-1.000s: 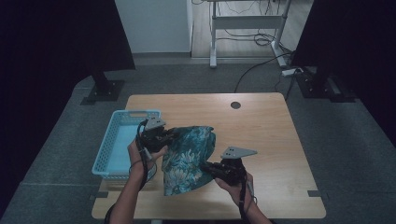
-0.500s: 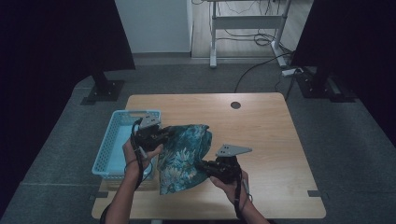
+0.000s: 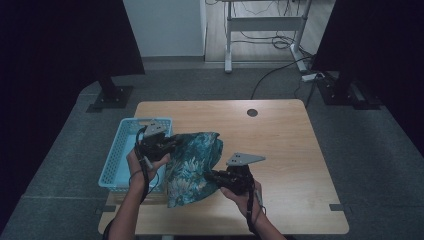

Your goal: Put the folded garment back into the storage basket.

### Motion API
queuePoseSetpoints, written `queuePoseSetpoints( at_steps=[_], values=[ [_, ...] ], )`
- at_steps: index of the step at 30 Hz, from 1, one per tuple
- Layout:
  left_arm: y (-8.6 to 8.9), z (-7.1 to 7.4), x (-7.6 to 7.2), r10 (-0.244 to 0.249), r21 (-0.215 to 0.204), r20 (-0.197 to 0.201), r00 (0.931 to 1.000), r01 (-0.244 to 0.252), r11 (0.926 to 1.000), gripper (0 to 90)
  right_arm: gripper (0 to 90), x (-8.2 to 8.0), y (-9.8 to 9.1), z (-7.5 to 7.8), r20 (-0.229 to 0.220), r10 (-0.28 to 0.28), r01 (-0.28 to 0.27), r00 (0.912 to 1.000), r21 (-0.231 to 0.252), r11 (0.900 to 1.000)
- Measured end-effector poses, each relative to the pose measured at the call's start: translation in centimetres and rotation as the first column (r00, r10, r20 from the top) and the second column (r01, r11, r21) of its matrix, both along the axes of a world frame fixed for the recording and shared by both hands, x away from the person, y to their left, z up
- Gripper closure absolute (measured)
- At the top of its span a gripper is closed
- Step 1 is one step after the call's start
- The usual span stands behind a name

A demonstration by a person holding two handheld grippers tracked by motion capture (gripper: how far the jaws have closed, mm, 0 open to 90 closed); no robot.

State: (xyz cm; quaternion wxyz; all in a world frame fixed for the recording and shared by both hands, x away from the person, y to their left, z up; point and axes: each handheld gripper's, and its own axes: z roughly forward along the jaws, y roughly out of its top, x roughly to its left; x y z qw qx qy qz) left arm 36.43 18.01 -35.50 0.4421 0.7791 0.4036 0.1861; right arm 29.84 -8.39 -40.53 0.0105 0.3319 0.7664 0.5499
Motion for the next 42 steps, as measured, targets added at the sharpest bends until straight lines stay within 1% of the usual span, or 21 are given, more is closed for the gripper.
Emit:
queuePoseSetpoints(
  at_steps=[9, 19, 22, 24, 30, 35, 42],
  values=[
    [0.7, 0.5, -0.3, 0.009, 0.004, 0.005, 0.9999, -0.009, 1.0, 81.6, 84.1, 0.1, 0.5, 0.2, -0.003, 0.011, -0.011, 0.9999, 0.009, 0.9999],
    [2.0, 1.0, -0.5, 0.024, 0.003, 0.009, 0.9997, -0.024, 0.9997, 81.6, 84.1, 0.3, 1.3, 0.5, -0.003, 0.024, -0.024, 0.9997, 0.017, 0.9996],
    [2.3, 1.0, -0.5, 0.028, -0.004, 0.007, 0.9996, -0.028, 0.9996, 81.6, 84.1, 0.4, 1.6, 0.6, -0.001, 0.029, -0.029, 0.9996, 0.016, 0.9994],
    [2.6, 1.0, -0.5, 0.032, -0.001, 0.005, 0.9995, -0.032, 0.9995, 81.6, 84.1, 0.4, 1.9, 0.7, 0.0, 0.032, -0.032, 0.9995, 0.014, 0.9994],
    [3.3, 0.9, -0.5, 0.041, -0.015, 0.005, 0.9991, -0.041, 0.999, 81.6, 84.1, 0.4, 2.8, 0.9, 0.002, 0.04, -0.04, 0.9992, 0.014, 0.9991],
    [3.7, 0.6, -0.6, 0.045, -0.02, -0.002, 0.999, -0.045, 0.9988, 81.6, 84.1, 0.6, 3.3, 0.8, -0.001, 0.043, -0.043, 0.9991, 0.012, 0.999],
    [4.5, 0.6, -0.6, 0.053, -0.028, -0.002, 0.9986, -0.053, 0.9982, 81.6, 84.0, 0.8, 4.0, 0.7, -0.007, 0.046, -0.046, 0.9989, 0.012, 0.9988]
  ],
)
